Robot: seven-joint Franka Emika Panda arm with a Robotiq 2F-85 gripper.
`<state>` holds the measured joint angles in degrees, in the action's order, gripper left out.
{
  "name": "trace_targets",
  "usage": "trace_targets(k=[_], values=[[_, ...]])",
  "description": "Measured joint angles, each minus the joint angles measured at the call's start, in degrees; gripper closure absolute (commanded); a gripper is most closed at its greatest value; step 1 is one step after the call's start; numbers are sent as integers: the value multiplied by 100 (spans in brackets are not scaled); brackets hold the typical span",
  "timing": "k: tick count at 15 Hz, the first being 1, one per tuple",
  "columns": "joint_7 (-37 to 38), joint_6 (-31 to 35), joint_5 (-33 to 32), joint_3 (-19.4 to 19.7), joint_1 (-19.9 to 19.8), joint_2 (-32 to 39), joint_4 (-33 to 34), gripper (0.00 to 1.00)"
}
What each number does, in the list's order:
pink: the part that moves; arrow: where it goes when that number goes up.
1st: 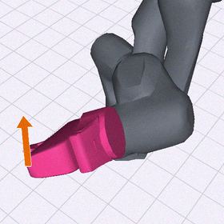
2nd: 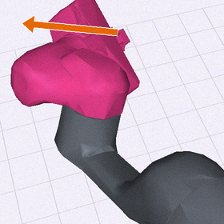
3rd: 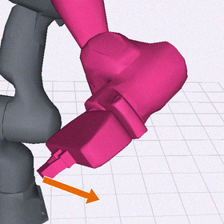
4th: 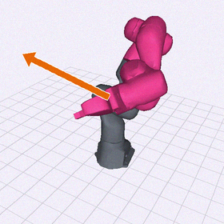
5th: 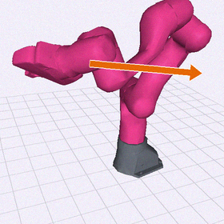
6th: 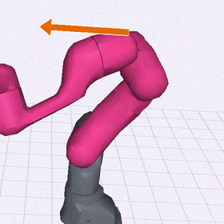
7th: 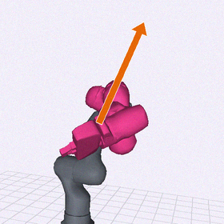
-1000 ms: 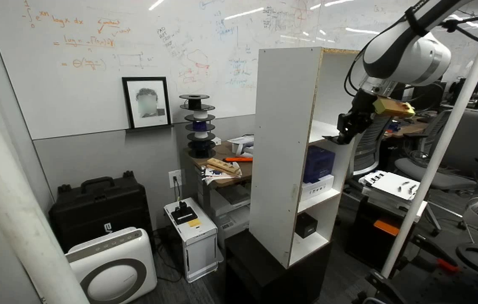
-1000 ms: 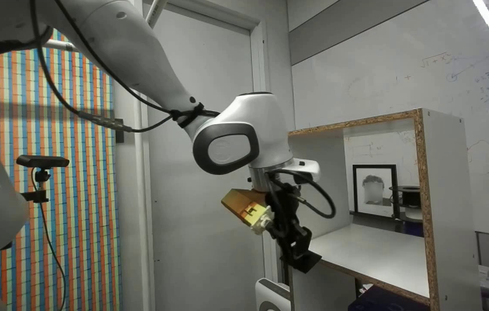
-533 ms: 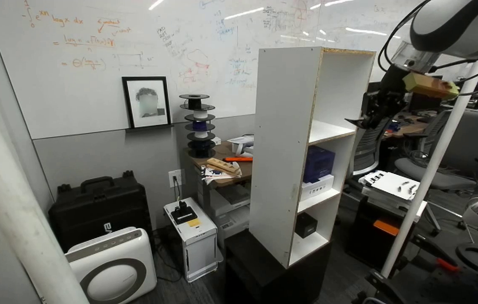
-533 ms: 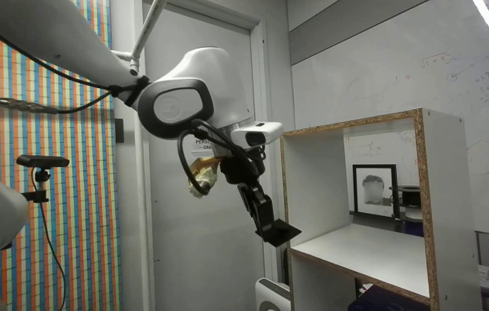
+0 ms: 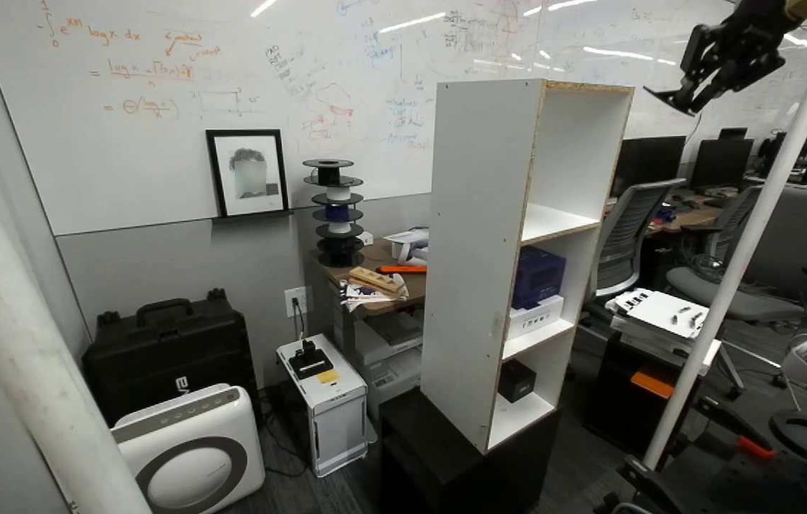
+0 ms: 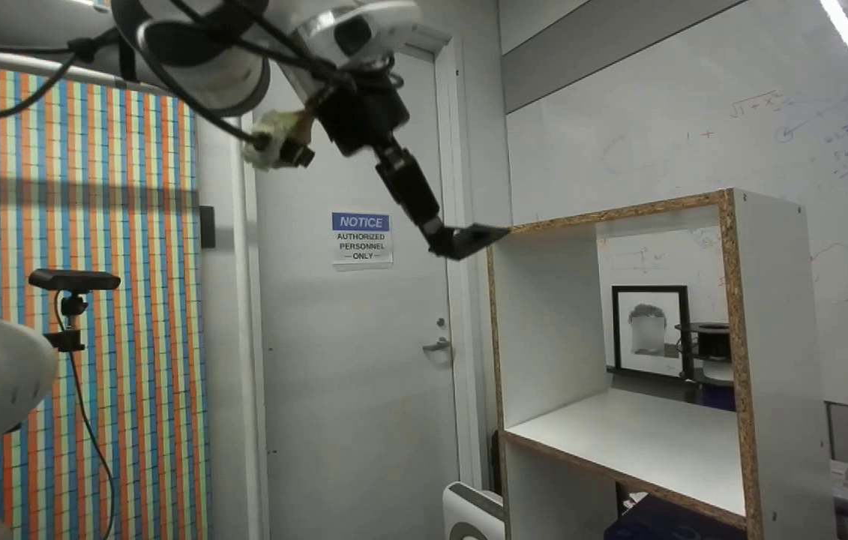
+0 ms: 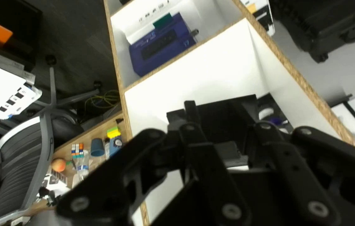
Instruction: Pick the black object and put it on top of the cabinet
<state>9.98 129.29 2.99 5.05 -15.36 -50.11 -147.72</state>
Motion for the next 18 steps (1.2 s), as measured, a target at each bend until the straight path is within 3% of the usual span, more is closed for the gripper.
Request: trace_targets(k=[5, 15, 16, 17, 18], values=[[206, -66, 107, 282, 6, 719, 1332, 88], [349, -65, 860, 531, 391, 4074, 4022, 88], [402, -131, 880, 525, 418, 4300, 4309, 85], [458, -215, 884, 515, 441, 4488, 4552, 46], [503, -319, 884, 502, 459, 4636, 4759, 44]])
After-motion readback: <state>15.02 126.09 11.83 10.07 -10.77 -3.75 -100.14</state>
